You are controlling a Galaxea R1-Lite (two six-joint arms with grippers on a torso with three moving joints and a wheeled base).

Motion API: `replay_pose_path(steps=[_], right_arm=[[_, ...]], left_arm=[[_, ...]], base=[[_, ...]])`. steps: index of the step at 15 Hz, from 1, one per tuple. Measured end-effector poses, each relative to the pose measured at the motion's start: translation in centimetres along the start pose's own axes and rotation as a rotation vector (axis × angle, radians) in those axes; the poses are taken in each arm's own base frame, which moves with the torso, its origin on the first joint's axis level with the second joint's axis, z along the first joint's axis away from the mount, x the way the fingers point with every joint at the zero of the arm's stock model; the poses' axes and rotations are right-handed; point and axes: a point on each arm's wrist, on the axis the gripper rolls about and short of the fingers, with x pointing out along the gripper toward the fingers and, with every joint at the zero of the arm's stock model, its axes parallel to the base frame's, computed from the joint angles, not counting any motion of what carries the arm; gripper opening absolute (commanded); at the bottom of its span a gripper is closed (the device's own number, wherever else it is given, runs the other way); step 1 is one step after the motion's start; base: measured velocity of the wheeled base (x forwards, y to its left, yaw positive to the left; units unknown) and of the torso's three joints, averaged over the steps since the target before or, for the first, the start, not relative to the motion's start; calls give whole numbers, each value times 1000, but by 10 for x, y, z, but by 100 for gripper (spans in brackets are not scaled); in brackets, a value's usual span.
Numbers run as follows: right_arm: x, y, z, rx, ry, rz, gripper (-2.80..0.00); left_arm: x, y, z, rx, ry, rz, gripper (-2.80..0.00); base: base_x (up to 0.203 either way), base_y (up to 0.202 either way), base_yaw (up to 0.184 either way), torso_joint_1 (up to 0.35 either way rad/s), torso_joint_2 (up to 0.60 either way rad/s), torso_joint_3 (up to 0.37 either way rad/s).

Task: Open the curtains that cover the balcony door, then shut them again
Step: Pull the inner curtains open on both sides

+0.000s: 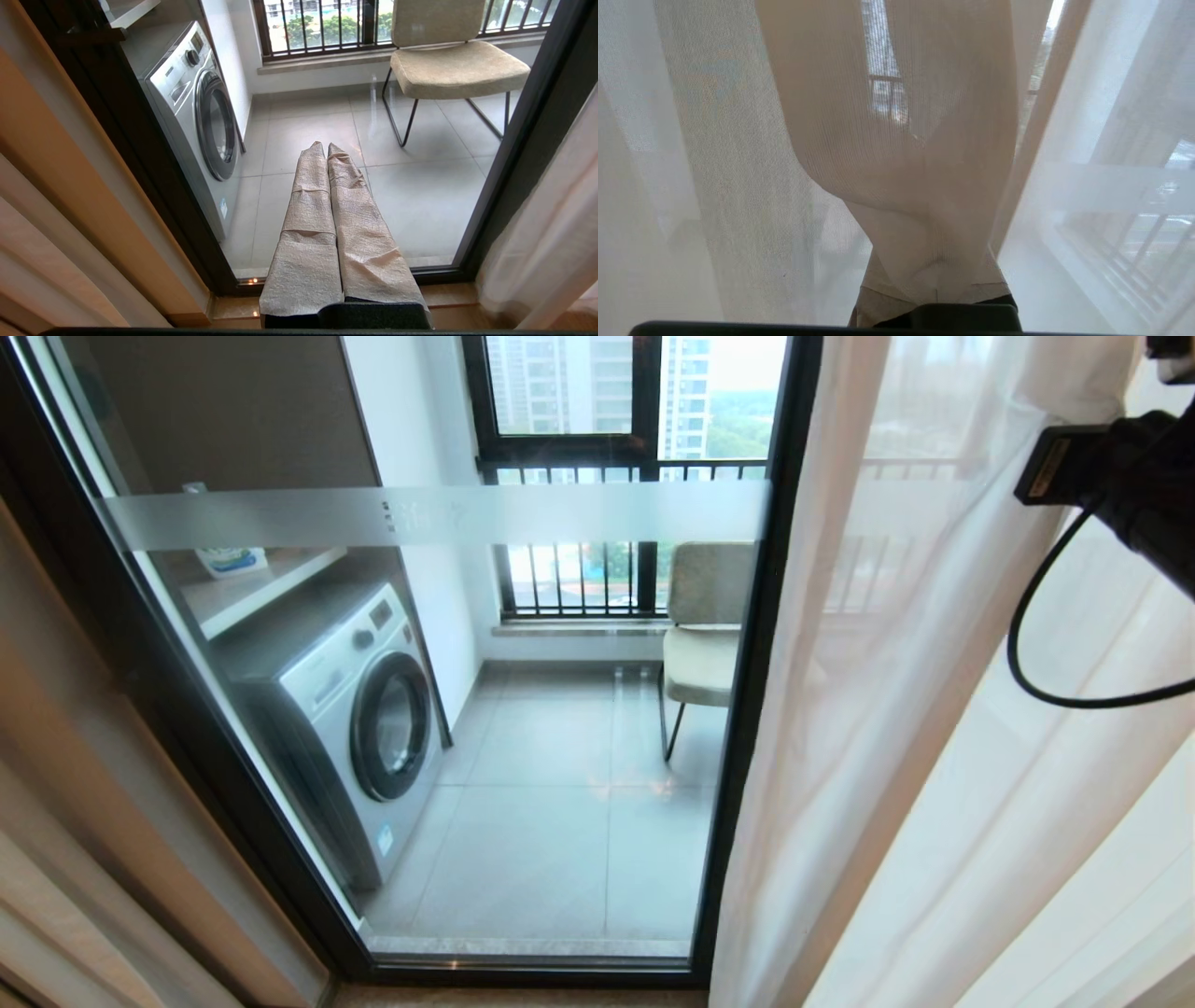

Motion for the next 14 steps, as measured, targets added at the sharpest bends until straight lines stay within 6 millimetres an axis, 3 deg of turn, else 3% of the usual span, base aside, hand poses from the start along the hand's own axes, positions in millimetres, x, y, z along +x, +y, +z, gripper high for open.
replay_pose_path(steps=[14], right_arm=[[-18, -11, 1, -5, -5, -21, -280]], left_arm=[[0, 0, 0, 0, 0, 0, -280]], base=[[0, 0, 0, 0, 0, 0]])
